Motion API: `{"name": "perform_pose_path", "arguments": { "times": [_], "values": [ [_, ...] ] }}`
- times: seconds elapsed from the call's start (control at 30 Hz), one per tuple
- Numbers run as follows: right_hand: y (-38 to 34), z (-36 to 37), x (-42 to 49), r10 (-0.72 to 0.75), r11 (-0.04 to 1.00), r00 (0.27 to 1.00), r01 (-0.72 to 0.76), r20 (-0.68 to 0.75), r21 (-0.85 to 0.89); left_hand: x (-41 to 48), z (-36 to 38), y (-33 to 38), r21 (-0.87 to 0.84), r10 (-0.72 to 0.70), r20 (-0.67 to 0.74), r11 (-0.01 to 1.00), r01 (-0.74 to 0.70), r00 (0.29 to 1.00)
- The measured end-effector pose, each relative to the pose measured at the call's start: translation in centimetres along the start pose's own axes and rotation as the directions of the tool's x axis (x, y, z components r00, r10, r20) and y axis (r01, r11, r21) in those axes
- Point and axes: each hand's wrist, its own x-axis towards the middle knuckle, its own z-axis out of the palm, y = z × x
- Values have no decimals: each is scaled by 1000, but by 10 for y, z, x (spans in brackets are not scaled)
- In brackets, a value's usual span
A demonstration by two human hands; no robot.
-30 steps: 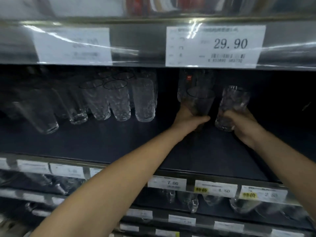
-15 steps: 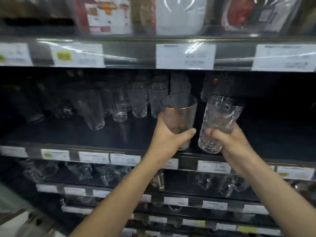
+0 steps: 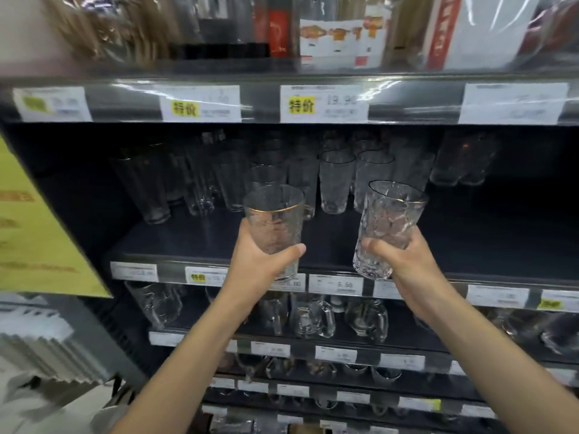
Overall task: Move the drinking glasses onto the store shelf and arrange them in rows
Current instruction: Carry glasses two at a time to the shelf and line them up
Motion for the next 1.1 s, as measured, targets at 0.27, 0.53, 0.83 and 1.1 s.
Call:
{"name": "perform_pose_path", "arguments": {
  "times": [0.27, 0.53, 0.83, 1.1],
  "values": [
    [0, 41, 11, 19, 1000, 998, -19, -54, -2, 36, -67, -18, 28, -20, -74, 999, 22, 997],
    [13, 49, 35, 44, 996, 992, -52, -114, -67, 76, -92, -34, 82, -31, -52, 996, 35, 998],
    [21, 52, 51, 50, 995, 991, -59, -124, -74, 104, -98, -51, 104, -25, 10, 994, 24, 1000],
    [31, 50, 65, 49, 993, 993, -61, -107, -102, 117, -100, -62, 129, -13, 2, 992, 12, 1000]
  ]
}}
